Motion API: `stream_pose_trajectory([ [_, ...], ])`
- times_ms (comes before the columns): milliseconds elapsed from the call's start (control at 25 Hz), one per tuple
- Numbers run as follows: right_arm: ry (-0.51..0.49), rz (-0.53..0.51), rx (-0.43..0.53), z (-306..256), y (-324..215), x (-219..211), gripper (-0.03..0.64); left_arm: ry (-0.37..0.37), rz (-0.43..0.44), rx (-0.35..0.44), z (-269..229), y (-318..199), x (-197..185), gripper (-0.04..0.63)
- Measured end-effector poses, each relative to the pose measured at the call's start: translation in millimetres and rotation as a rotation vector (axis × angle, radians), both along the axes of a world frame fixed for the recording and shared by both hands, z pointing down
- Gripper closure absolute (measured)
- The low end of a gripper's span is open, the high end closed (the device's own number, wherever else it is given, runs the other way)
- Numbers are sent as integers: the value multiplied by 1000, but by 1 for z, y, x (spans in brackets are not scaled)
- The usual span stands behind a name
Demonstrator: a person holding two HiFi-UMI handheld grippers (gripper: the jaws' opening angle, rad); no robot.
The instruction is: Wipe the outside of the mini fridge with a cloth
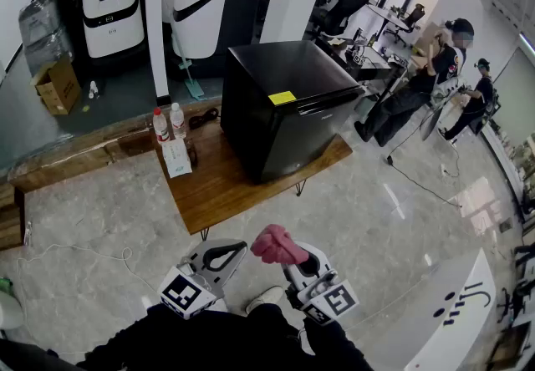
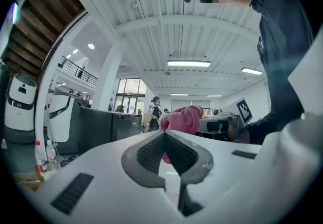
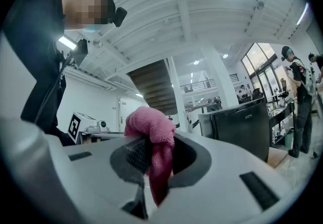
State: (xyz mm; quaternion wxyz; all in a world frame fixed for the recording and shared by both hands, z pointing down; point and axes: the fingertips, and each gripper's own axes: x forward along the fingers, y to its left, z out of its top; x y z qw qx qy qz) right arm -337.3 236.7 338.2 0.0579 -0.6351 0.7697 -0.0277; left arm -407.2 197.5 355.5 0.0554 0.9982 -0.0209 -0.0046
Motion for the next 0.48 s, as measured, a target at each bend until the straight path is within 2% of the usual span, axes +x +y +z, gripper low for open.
stream_pose_trajectory([
  [480,14,18,7,-10,-6,-2,563,24,2,12,-13,-8,0,589],
])
